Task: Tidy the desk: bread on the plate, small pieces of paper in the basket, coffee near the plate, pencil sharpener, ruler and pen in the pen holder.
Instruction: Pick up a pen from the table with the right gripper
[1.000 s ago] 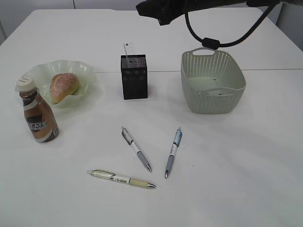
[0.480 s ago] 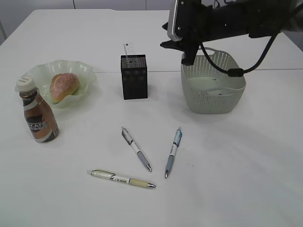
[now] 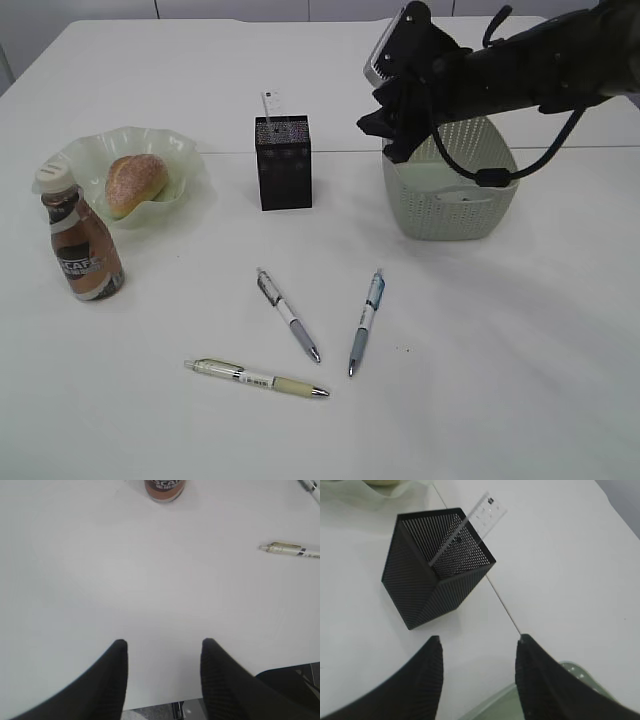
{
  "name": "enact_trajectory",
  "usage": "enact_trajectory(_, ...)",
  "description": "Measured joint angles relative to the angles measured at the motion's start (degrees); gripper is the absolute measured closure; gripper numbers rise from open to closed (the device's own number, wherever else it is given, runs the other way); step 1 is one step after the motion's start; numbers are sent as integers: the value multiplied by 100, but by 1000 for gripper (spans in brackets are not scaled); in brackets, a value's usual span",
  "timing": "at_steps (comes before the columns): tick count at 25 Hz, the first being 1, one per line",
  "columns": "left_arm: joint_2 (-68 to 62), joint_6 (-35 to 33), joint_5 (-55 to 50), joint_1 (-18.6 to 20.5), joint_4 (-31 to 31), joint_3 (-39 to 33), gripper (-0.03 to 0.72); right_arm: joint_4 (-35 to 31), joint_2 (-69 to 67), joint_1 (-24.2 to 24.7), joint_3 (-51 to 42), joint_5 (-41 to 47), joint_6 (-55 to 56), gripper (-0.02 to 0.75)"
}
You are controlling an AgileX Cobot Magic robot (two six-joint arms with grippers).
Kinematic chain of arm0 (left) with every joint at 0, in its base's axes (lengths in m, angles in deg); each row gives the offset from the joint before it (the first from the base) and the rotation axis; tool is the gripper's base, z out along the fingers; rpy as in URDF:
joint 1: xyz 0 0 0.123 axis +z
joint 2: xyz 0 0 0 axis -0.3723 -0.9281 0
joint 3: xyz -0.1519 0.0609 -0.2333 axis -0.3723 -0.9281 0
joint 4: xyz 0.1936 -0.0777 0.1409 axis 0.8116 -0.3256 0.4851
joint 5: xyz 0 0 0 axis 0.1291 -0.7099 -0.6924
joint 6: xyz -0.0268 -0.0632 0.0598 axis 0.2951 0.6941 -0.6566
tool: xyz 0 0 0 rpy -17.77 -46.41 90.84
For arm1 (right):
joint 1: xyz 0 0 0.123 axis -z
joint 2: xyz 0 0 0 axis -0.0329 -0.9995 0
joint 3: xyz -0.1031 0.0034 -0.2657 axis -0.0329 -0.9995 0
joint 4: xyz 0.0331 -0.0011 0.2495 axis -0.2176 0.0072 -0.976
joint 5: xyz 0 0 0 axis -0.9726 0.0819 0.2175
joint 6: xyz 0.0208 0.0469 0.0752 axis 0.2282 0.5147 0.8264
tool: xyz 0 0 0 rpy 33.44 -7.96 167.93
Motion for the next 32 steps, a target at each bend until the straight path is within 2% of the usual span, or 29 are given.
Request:
enact_trajectory(4,0,0,0,0,0,0,335,0,209,-56,-256,-540,-1090,388)
enact_trajectory(9,0,0,0,0,0,0,336,0,466,-80,-876,-607,-2073,387)
enact_trajectory(12,0,0,0,0,-46,0,335,0,744,-106,-1376,-479,-2653,387)
enact_trajectory(15,0,0,0,0,-156,0,335,0,1009,-217,-1808,18,-3036,387)
enact_trajectory(21,0,0,-92,0,-268,0,335,0,1520,-691,-2485,1464,-2836,388)
enact_trajectory(32,0,0,-126,0,-481,0,335,-32,1972,-1621,-3106,2300,-2232,388)
